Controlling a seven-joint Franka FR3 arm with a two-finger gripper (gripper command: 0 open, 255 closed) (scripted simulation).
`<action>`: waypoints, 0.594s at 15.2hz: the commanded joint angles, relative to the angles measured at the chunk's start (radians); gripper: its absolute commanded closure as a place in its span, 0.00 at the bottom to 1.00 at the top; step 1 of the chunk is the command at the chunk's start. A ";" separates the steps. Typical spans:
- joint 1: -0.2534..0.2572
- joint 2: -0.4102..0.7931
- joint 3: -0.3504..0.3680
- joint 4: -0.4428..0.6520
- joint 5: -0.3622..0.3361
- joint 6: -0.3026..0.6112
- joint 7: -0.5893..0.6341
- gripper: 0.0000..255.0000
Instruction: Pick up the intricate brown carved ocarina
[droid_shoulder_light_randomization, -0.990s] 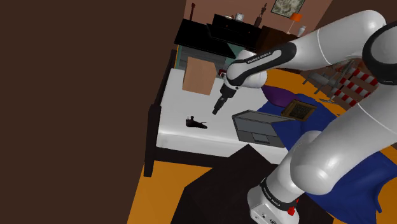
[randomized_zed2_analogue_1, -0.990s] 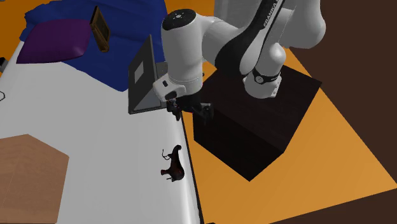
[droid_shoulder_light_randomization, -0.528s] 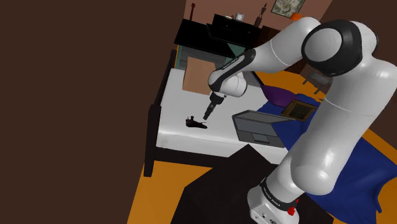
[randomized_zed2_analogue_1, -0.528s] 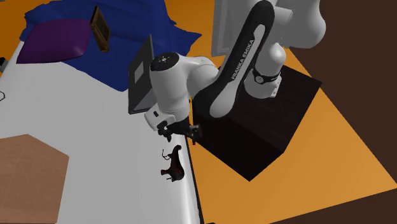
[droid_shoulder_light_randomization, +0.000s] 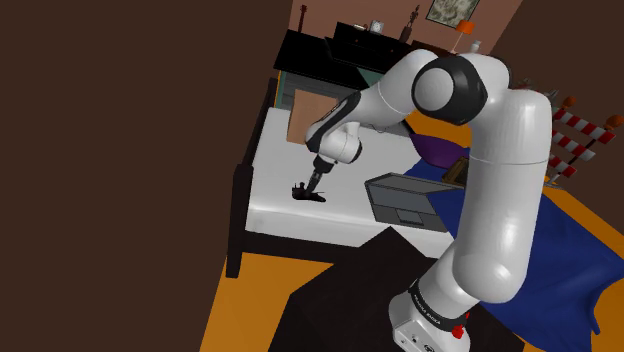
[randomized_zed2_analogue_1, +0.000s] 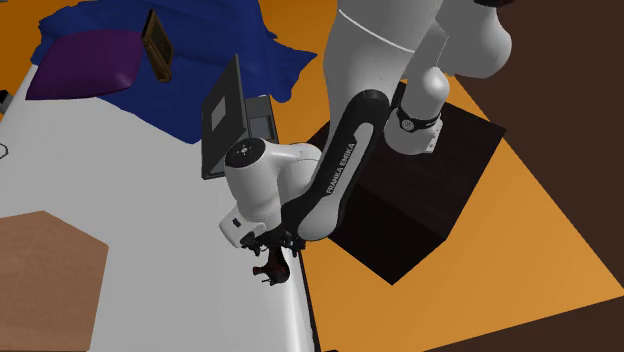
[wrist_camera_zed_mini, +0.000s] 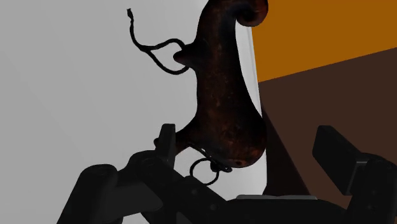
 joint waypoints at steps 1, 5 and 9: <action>-0.020 0.039 0.022 0.020 0.027 0.018 -0.033 0.00; -0.043 0.091 0.052 0.039 0.063 0.050 -0.067 0.00; -0.051 0.111 0.063 0.049 0.075 0.061 -0.078 1.00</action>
